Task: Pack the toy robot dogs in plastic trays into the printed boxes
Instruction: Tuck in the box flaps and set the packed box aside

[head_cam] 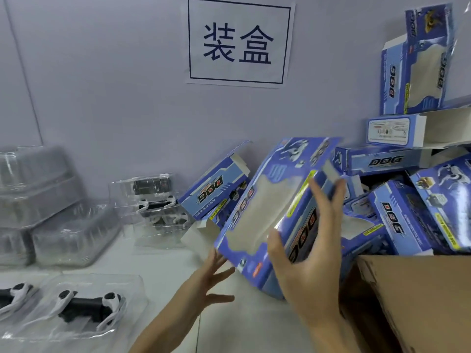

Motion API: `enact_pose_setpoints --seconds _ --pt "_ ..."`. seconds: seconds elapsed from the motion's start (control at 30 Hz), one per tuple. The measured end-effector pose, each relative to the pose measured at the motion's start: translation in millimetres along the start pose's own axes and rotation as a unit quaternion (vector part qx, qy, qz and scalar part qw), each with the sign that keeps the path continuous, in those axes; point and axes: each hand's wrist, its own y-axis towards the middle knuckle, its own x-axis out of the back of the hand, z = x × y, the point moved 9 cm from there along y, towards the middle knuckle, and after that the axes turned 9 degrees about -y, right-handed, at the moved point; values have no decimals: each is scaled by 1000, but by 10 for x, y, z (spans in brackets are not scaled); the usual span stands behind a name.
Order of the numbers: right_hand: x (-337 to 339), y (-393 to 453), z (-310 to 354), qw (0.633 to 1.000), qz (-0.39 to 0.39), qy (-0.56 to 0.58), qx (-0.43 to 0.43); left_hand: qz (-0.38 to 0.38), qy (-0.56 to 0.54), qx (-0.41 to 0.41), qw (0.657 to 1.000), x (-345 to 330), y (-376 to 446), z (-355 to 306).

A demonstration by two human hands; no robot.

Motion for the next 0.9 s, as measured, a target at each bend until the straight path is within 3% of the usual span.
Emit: enact_pose_setpoints --seconds 0.07,0.17,0.33,0.53,0.73,0.9 --pt "-94 -184 -45 998 63 8 5 -52 -53 38 997 145 73 142" --pt "-197 -349 -233 991 129 32 -5 -42 -101 73 991 165 58 342" --pt "-251 -363 -566 974 219 4 -63 -38 -7 44 998 182 57 237" --pt "-432 -540 -833 927 324 111 -154 25 128 -35 991 58 -31 120" --pt "-382 -509 -974 928 273 95 -235 69 167 -86 980 18 -109 7" --pt "-476 -638 -928 905 324 105 -255 55 211 -110 970 -72 -190 -116"
